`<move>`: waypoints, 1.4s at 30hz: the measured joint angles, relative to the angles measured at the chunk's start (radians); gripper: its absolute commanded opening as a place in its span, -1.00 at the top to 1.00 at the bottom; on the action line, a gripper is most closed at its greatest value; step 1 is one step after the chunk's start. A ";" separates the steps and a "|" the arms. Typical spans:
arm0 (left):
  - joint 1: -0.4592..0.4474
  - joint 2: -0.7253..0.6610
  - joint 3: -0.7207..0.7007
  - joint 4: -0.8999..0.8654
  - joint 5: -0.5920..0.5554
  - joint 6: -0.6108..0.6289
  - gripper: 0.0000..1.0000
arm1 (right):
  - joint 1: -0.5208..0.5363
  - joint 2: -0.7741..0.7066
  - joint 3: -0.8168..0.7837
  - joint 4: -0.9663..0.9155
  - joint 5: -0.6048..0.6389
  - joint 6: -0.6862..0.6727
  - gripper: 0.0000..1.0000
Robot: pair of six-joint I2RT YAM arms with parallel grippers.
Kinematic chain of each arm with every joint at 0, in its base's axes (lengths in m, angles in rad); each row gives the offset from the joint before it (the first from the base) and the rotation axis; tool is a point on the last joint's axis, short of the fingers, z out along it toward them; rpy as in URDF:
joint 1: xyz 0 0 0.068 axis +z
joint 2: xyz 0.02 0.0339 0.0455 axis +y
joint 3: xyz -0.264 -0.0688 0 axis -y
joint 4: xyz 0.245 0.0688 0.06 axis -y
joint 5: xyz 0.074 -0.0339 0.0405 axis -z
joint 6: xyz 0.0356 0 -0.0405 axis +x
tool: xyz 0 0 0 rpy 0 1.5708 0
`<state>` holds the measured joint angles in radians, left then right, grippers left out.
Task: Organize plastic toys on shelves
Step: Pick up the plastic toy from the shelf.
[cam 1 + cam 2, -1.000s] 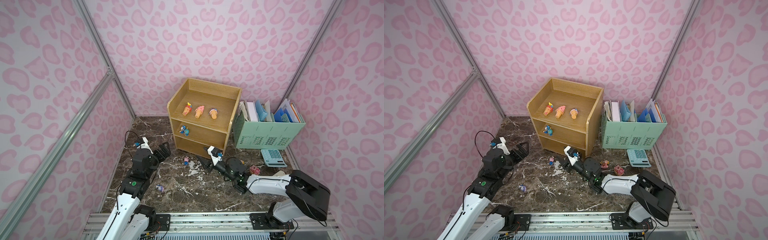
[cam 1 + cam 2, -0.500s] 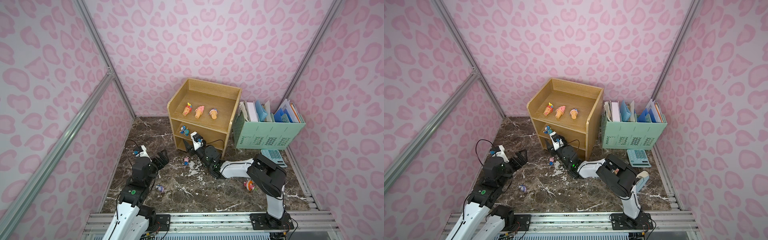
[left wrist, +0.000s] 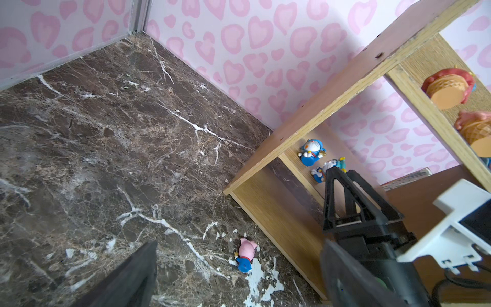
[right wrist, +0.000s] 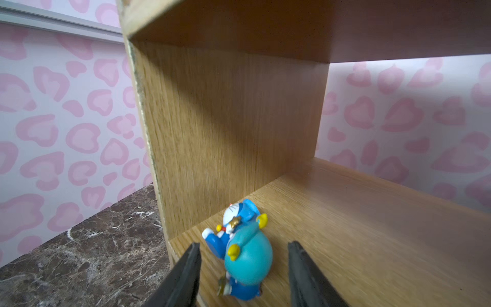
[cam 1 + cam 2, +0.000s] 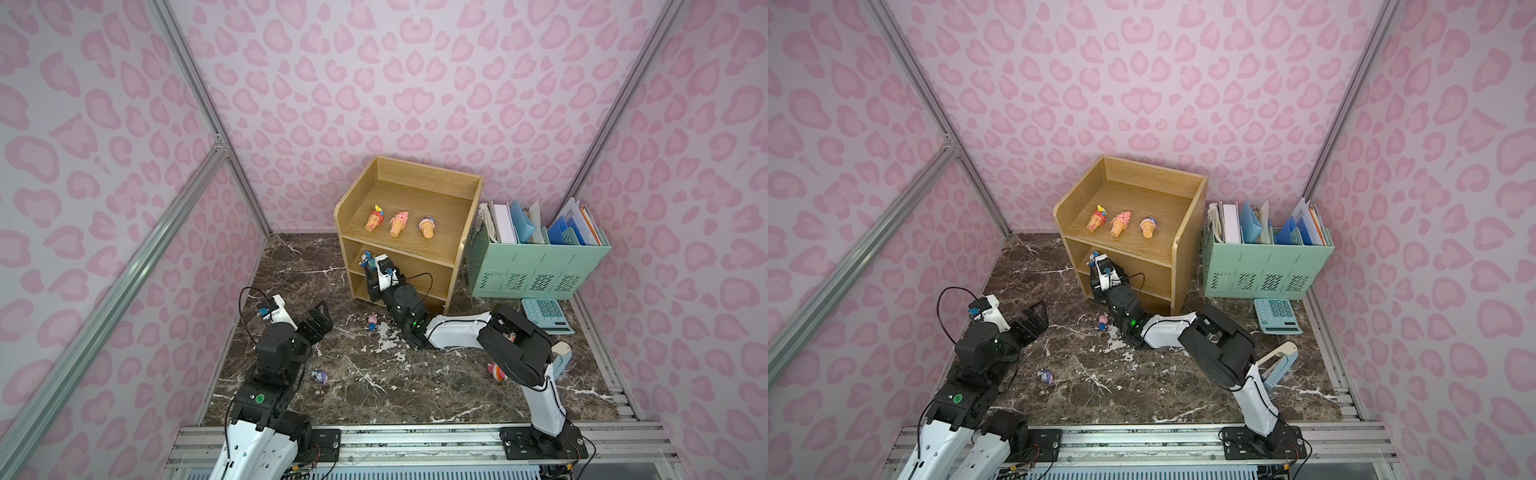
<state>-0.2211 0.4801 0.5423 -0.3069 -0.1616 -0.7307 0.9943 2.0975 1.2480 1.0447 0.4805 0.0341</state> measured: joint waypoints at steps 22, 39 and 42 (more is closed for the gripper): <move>0.000 -0.047 0.009 -0.037 -0.017 0.000 -0.96 | -0.021 0.029 0.081 -0.097 -0.007 0.029 0.42; 0.000 -0.005 0.043 -0.030 0.103 0.030 -0.87 | -0.002 -0.184 -0.182 -0.063 -0.030 0.089 0.66; -0.002 0.034 0.040 0.013 0.179 0.056 -0.84 | 0.018 -0.267 -0.246 -0.036 -0.054 0.097 0.66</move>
<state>-0.2234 0.5137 0.5827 -0.2935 0.0170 -0.6743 1.0122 1.8305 1.0023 1.0088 0.4267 0.1314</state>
